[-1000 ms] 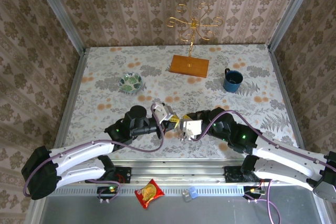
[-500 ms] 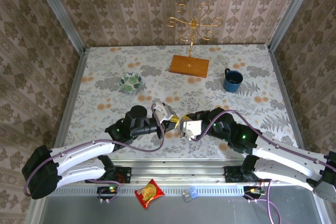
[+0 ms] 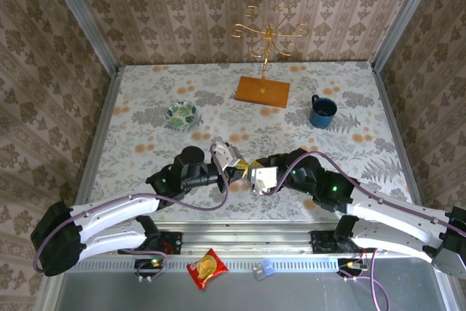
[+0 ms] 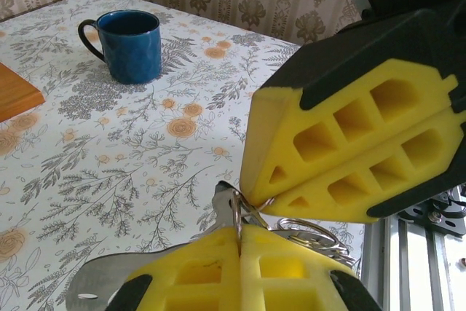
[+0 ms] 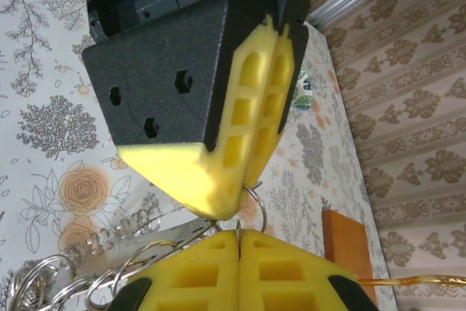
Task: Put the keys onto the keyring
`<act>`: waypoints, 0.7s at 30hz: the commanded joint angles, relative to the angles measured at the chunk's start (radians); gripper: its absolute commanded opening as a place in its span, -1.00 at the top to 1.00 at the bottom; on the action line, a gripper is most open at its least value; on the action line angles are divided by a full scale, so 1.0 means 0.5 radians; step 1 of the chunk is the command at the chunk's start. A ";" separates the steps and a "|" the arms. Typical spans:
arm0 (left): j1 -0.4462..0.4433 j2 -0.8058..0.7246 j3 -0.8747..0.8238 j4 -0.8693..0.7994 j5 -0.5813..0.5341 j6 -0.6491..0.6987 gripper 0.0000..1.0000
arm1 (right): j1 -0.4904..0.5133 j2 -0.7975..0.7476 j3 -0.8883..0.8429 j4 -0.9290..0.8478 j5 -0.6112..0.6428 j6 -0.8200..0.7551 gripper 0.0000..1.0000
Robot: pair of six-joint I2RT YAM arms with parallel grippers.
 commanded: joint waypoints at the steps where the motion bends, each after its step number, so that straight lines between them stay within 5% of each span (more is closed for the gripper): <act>1: -0.008 -0.012 0.017 0.139 0.052 -0.029 1.00 | 0.003 0.015 0.064 0.076 0.058 -0.001 1.00; 14: -0.006 -0.038 -0.023 0.254 0.008 -0.026 1.00 | 0.003 -0.040 0.035 -0.099 -0.108 0.110 0.99; 18: -0.008 -0.031 -0.018 0.254 0.020 -0.018 1.00 | 0.004 -0.074 0.039 -0.116 -0.094 0.195 0.45; 21: -0.011 -0.037 -0.026 0.261 0.032 0.004 1.00 | -0.023 -0.168 0.017 -0.135 -0.077 0.309 0.30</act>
